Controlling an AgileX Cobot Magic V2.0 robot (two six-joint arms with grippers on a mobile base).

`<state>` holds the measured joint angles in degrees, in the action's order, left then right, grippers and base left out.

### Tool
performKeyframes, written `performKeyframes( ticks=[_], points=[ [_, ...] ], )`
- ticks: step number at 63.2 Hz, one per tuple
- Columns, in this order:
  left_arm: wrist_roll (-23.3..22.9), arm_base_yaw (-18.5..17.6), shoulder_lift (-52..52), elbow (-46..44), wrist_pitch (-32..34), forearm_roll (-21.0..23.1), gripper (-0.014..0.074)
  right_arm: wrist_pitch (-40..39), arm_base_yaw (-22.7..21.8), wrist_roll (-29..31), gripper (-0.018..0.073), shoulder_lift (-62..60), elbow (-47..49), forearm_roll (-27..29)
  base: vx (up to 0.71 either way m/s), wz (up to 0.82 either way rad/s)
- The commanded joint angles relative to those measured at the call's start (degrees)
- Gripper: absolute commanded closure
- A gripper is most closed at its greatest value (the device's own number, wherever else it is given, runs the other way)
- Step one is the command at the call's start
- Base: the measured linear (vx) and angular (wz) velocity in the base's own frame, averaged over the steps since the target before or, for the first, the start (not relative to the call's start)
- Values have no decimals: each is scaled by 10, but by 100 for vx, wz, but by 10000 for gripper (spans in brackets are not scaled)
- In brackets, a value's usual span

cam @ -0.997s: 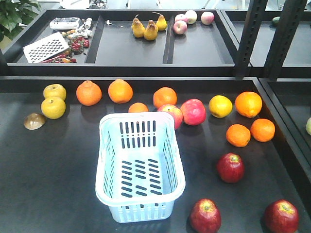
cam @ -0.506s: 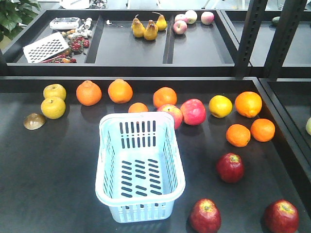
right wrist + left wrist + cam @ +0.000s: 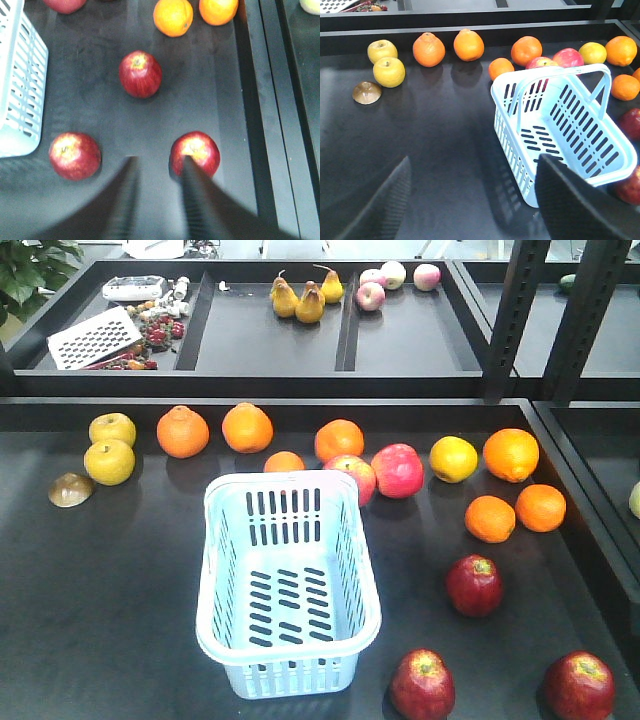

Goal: Pick three apples into basket with both arms

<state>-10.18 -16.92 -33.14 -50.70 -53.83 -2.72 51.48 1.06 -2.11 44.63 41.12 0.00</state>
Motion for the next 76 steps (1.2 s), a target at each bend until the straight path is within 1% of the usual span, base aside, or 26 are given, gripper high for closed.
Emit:
performKeyframes(
  ticks=[1,7,10,13,15,19,24,27,31,41,52,63,76],
  points=[
    [-4,1,-3,-11,35,0,94,-18,-4,6,85,3,19,0,0,0],
    [-4,1,-3,-11,35,0,94,-14,-4,6,-84,3,19,0,0,0],
    [-4,1,-3,-11,35,0,94,-13,-4,10,-140,9,19,0,0,0],
    [-4,1,-3,-11,35,0,94,-9,-4,21,-171,19,19,6,0,0],
    [-4,1,-3,-11,35,0,94,-6,-4,27,-170,30,19,10,0,0],
    [-4,1,-3,-11,35,0,94,-5,-4,54,-166,55,19,37,0,0],
    [-4,1,-3,-11,35,0,94,-12,-2,115,-157,90,19,95,0,0],
    [-4,1,-3,-11,35,0,94,-20,7,155,-153,118,19,123,0,0],
    [-4,1,-3,-11,35,0,94,-31,35,186,-148,150,19,138,0,0],
    [-4,1,-3,-11,35,0,94,-68,111,184,-146,240,19,103,0,0],
    [-4,1,-3,-11,35,0,94,-118,182,189,-143,335,19,101,0,0],
    [-4,1,-3,-11,35,0,94,-176,225,204,-136,408,20,102,0,0],
    [-4,1,-3,-11,35,0,94,-244,243,204,-130,477,21,109,0,0]
  ],
)
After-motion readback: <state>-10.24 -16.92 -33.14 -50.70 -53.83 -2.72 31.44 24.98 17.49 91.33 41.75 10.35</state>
